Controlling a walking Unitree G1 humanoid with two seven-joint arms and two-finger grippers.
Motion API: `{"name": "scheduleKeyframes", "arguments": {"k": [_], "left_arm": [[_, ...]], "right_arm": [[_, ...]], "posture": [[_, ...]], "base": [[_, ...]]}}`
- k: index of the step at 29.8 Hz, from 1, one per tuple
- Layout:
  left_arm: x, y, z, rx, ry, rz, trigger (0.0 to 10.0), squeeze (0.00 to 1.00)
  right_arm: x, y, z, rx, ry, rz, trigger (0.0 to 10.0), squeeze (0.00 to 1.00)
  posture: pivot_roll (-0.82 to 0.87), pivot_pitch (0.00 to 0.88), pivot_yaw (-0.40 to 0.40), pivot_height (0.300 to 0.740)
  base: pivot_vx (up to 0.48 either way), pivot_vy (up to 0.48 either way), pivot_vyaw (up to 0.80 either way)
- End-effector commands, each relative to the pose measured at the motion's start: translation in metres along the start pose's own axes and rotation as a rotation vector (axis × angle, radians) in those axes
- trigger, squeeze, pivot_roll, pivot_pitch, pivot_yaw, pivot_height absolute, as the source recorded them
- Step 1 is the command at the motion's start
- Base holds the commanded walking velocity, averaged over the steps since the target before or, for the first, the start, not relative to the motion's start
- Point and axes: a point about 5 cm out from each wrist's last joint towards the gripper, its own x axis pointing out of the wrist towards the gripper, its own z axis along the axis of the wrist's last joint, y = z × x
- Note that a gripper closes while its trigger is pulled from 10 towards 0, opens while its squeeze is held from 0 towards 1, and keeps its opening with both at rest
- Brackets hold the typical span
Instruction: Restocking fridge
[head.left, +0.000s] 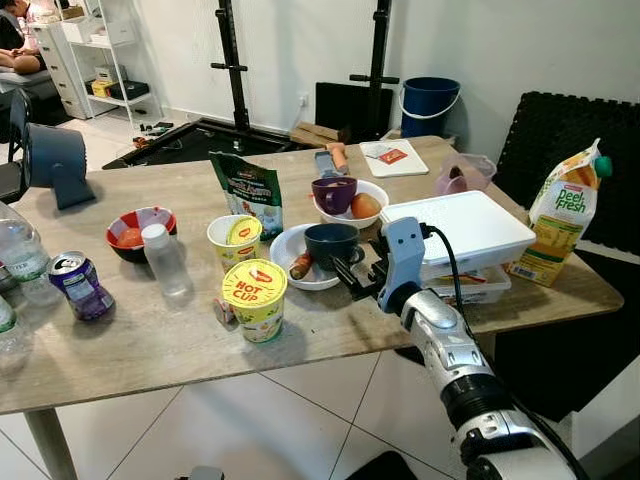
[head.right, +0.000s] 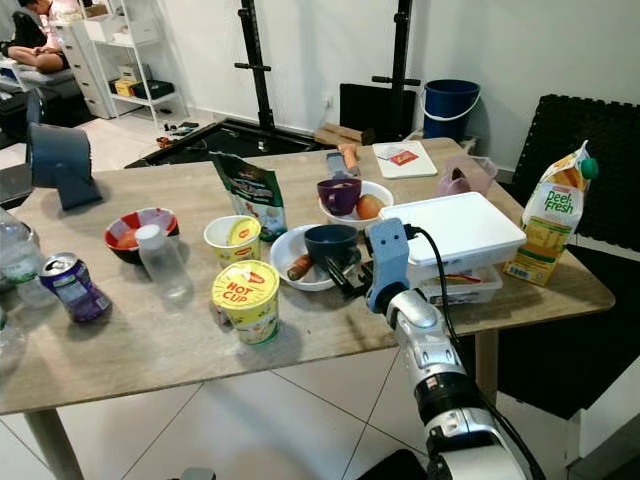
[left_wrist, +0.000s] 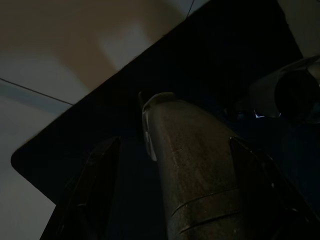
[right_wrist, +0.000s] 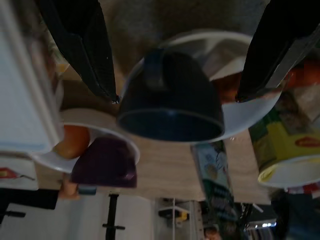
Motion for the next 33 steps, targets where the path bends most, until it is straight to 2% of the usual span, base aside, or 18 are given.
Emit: {"name": "scheduleKeyframes", "arguments": {"k": [1,7,16,33], "left_arm": [[0.0,-0.003,-0.007,0.002,0.025,-0.009,10.0,0.0],[0.0,-0.003,-0.007,0.001,0.025,-0.01,10.0,0.0],[-0.001,-0.004,-0.012,0.001,0.033,-0.014,10.0,0.0],[-0.004,-0.001,-0.024,-0.014,0.051,-0.005,10.0,0.0]], "right_arm": [[0.001,-0.001,-0.005,0.032,0.03,-0.009,10.0,0.0],[0.004,0.001,-0.01,0.107,0.062,0.01,10.0,0.0],[0.01,0.004,-0.007,0.153,0.057,0.04,10.0,0.0],[0.015,0.017,-0.014,0.113,0.1,0.073,10.0,0.0]], "posture": [[-0.06,0.024,0.002,0.74],[-0.05,0.026,0.001,0.74],[-0.05,0.049,-0.003,0.74],[-0.02,0.072,-0.015,0.74]], "base": [[0.0,0.0,0.0],[0.0,0.0,0.0],[0.0,0.0,0.0],[0.0,0.0,0.0]]}}
